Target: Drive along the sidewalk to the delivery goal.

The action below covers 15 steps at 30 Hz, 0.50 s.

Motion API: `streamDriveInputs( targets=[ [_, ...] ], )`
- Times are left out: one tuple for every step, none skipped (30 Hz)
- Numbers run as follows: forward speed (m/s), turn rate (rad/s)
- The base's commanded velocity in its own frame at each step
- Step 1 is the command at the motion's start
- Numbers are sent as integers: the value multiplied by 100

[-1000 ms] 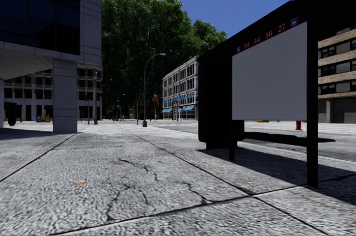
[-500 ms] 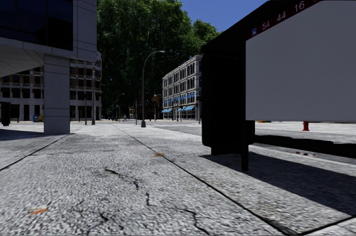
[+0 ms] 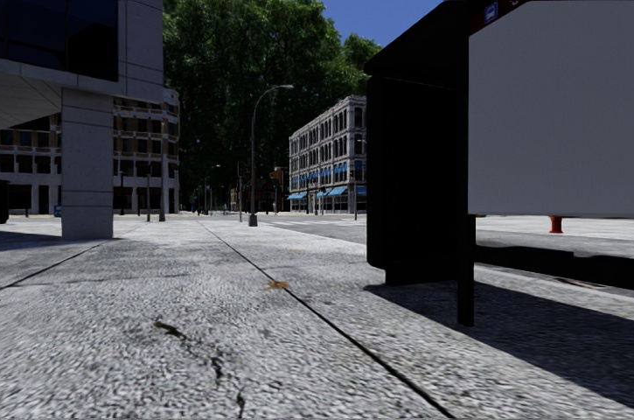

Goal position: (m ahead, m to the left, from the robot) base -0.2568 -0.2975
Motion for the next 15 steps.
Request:
streamDriveInputs(
  targets=[
    [0, 0],
    [0, 0],
    [0, 0],
    [0, 0],
    [0, 0],
    [0, 0],
    [0, 0],
    [0, 0],
    [0, 0],
    [0, 0],
    [0, 0],
    [0, 0],
    [0, 0],
    [0, 0],
    [0, 0]
  ],
)
